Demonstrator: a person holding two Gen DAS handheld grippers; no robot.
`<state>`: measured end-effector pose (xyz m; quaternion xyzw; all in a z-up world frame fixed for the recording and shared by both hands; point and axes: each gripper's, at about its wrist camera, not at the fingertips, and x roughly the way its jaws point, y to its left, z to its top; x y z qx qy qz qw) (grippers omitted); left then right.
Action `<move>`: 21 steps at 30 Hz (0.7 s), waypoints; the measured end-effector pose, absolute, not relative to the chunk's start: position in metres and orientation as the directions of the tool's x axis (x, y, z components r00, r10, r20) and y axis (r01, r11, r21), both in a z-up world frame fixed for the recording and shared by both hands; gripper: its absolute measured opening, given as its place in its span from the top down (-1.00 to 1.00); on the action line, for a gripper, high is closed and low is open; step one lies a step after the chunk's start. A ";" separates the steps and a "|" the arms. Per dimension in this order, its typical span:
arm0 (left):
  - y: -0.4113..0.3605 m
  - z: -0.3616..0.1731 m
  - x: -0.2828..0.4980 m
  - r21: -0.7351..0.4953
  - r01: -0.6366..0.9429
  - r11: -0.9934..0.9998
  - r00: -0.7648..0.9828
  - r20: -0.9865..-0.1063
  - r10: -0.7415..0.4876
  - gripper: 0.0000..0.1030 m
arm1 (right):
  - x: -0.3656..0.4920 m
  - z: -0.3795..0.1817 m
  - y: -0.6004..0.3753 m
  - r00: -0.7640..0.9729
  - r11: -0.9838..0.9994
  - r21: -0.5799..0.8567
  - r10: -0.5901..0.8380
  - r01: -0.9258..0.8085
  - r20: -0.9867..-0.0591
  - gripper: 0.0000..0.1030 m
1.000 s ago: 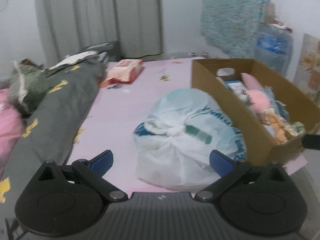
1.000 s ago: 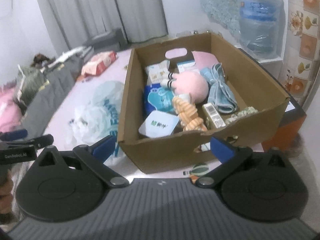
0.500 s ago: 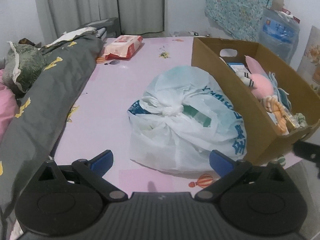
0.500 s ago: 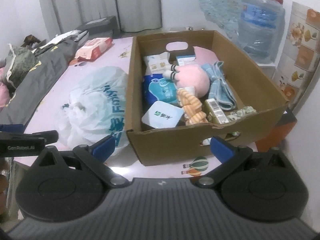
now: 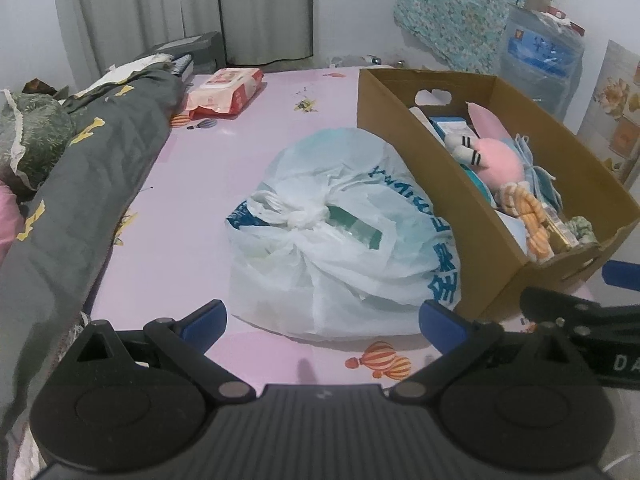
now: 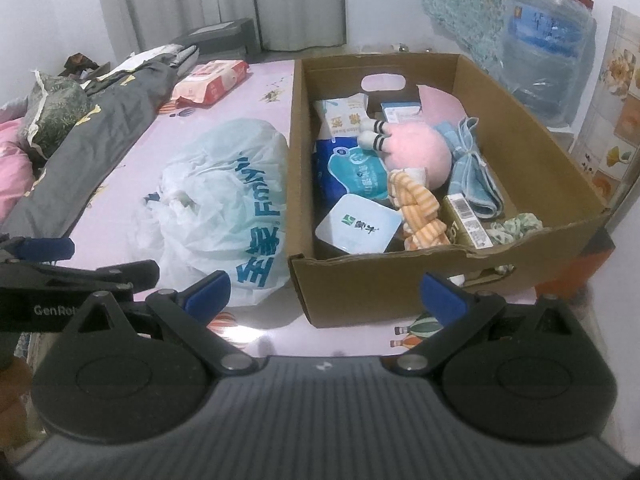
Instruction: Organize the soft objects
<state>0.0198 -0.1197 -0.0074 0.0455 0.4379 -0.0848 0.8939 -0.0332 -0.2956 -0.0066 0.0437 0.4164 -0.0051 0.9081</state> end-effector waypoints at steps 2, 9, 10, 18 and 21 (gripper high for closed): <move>-0.121 -0.009 0.020 0.015 0.186 0.982 0.600 -0.793 -0.102 -0.99 | -0.032 -0.008 -0.296 0.649 0.996 0.074 0.025 0.049 -0.760 -0.98; -0.121 -0.012 0.024 0.011 0.181 0.983 0.585 -0.805 -0.099 -0.99 | -0.028 -0.012 -0.298 0.636 0.996 0.074 0.022 0.056 -0.771 -0.98; -0.121 -0.013 0.024 0.010 0.180 0.984 0.584 -0.806 -0.099 -0.99 | -0.028 -0.013 -0.298 0.636 0.996 0.075 0.022 0.056 -0.771 -0.98; -0.119 -0.018 0.029 -0.001 0.166 0.986 0.566 -0.819 -0.096 -0.99 | -0.022 -0.018 -0.296 0.622 0.996 0.073 0.021 0.058 -0.782 -0.98; -0.117 -0.018 0.029 -0.005 0.164 0.986 0.565 -0.819 -0.098 -0.99 | -0.021 -0.018 -0.296 0.620 0.995 0.076 0.024 0.058 -0.784 -0.98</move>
